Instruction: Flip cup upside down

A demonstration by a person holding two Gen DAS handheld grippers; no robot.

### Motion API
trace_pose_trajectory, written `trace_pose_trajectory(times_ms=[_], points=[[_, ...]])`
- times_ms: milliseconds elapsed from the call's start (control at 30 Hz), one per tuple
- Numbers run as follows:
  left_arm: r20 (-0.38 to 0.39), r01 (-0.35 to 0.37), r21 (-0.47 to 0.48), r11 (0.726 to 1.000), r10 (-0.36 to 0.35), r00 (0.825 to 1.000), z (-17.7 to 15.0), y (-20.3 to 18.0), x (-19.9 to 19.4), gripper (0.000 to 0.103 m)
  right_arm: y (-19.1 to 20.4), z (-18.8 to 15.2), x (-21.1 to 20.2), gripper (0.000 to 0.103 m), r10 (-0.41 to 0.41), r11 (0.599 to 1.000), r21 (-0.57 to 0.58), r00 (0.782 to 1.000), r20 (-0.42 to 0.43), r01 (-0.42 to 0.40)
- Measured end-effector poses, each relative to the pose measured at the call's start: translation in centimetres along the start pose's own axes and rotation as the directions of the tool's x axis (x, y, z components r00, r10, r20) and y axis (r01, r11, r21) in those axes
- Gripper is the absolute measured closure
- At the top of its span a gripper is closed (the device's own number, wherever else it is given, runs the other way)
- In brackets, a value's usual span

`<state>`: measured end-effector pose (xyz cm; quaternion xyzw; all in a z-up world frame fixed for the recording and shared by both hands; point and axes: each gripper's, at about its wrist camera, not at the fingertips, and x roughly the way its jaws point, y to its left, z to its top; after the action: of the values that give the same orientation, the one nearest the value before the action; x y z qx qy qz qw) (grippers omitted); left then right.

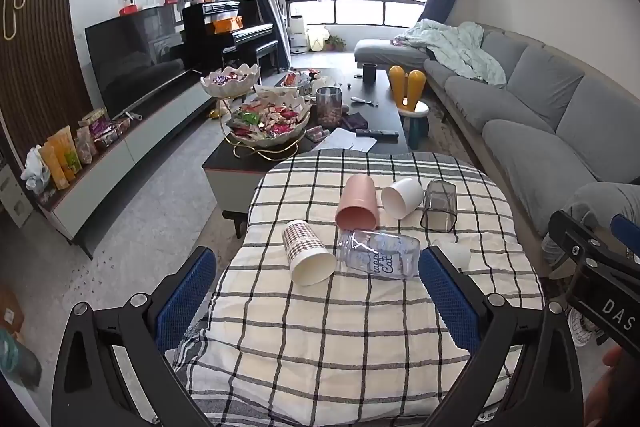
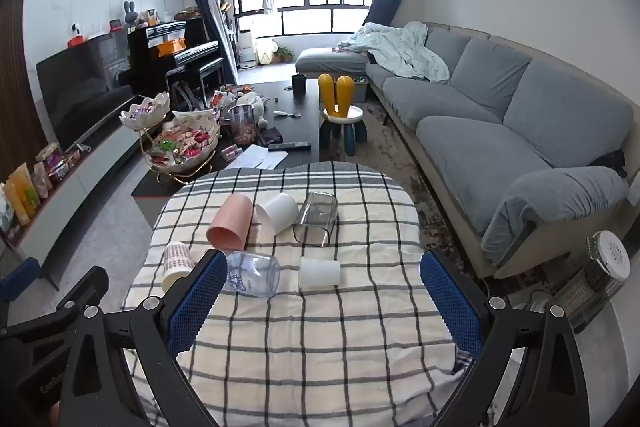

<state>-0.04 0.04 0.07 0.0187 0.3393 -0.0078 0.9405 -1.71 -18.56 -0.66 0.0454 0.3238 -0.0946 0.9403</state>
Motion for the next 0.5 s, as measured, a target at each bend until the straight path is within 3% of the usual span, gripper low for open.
trace_pose_trajectory(times_ms=[500], points=[[0.005, 0.0, 0.019, 1.0, 0.0, 1.0, 0.1, -0.2, -0.2, 0.0, 0.0, -0.1, 0.1, 0.005, -0.001, 1.0, -0.002, 1.0, -0.008, 0.001]])
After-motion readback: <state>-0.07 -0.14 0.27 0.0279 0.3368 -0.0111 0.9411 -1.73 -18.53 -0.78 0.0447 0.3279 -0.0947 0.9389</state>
